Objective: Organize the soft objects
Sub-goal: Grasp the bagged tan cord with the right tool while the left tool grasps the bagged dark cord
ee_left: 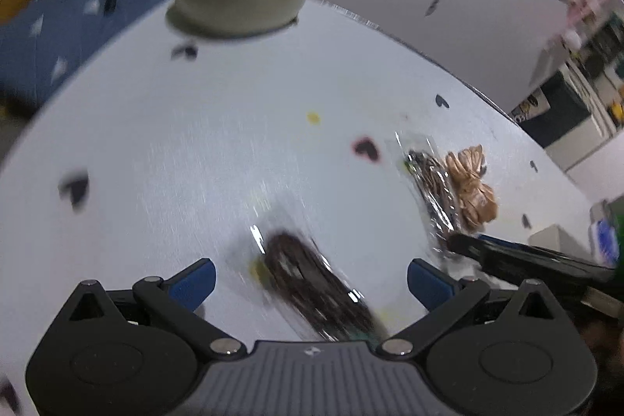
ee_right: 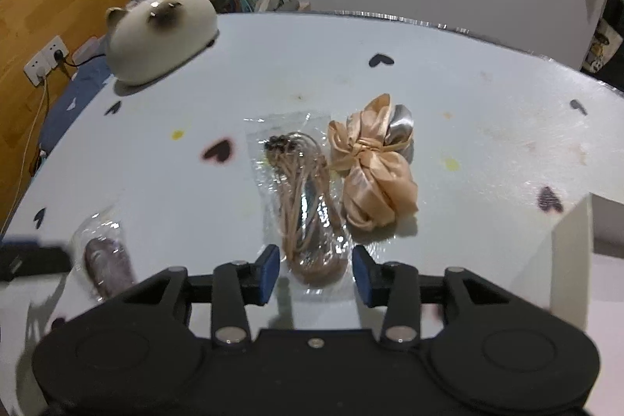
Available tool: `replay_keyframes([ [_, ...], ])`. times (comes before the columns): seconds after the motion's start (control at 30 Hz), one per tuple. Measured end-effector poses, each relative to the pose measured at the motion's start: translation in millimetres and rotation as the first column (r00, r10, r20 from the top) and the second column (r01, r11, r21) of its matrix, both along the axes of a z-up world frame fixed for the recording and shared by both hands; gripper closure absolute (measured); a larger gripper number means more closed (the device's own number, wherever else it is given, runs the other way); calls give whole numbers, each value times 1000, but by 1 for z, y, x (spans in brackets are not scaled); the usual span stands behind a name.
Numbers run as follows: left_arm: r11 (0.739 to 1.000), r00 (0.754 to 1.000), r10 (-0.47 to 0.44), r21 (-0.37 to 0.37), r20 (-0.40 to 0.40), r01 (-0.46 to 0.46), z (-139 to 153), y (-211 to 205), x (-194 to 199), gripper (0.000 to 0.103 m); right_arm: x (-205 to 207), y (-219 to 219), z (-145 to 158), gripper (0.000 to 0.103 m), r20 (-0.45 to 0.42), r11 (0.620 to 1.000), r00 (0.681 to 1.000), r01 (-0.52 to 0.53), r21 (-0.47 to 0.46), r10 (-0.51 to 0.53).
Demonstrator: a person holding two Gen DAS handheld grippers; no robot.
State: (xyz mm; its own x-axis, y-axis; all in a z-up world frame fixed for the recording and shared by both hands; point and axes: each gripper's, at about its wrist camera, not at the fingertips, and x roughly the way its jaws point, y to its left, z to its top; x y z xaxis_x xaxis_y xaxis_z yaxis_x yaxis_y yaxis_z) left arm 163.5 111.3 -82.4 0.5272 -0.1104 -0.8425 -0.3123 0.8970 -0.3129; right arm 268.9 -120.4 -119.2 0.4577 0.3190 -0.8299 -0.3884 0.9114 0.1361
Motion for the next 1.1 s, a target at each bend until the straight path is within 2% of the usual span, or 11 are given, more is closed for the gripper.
replay_keyframes([
  [0.1, 996, 999, 30, -84, -39, -34, -9, -9, -3, 2, 7, 1, -8, 58, -22, 1000, 1000, -5, 12, 6],
  [0.2, 996, 998, 26, -88, -61, -32, -20, -24, 1, 6, 1, 4, -7, 67, -10, 998, 998, -56, 16, 56],
  [0.3, 999, 997, 8, -43, -72, -11, -29, -36, 7, 8, -11, 2, -7, 69, -15, 997, 997, -73, 12, 73],
  [0.4, 999, 997, -18, 42, -78, 22, -36, -46, 13, 9, -27, -5, -6, 73, -37, 998, 997, -63, 11, 63],
  [0.57, 982, 991, -119, 141, -67, 128, -38, -54, 14, 10, -59, -21, -5, 74, -84, 998, 995, -56, 13, 57],
  [0.63, 966, 980, -189, 164, -67, 198, -39, -54, 11, 10, -71, -26, -4, 74, -102, 998, 992, -68, 7, 69],
  [0.77, 897, 924, -370, 223, -92, 382, -41, -55, 3, 10, -90, -35, -2, 74, -137, 994, 985, -105, -18, 101],
  [0.83, 879, 908, -405, 229, -107, 419, -41, -52, -7, 10, -97, -41, 1, 74, -148, 993, 983, -113, -15, 110],
  [0.9, 884, 910, -398, 217, -116, 414, -40, -44, -12, 10, -101, -46, 6, 73, -139, 995, 985, -104, -2, 103],
  [1.0, 910, 931, -347, 201, -116, 364, -37, -31, -18, 10, -98, -52, 17, 72, -104, 997, 992, -74, 22, 76],
  [1.1, 930, 948, -306, 185, -89, 318, -30, -23, -21, 10, -91, -52, 23, 63, -92, 998, 995, -37, 54, 42],
])
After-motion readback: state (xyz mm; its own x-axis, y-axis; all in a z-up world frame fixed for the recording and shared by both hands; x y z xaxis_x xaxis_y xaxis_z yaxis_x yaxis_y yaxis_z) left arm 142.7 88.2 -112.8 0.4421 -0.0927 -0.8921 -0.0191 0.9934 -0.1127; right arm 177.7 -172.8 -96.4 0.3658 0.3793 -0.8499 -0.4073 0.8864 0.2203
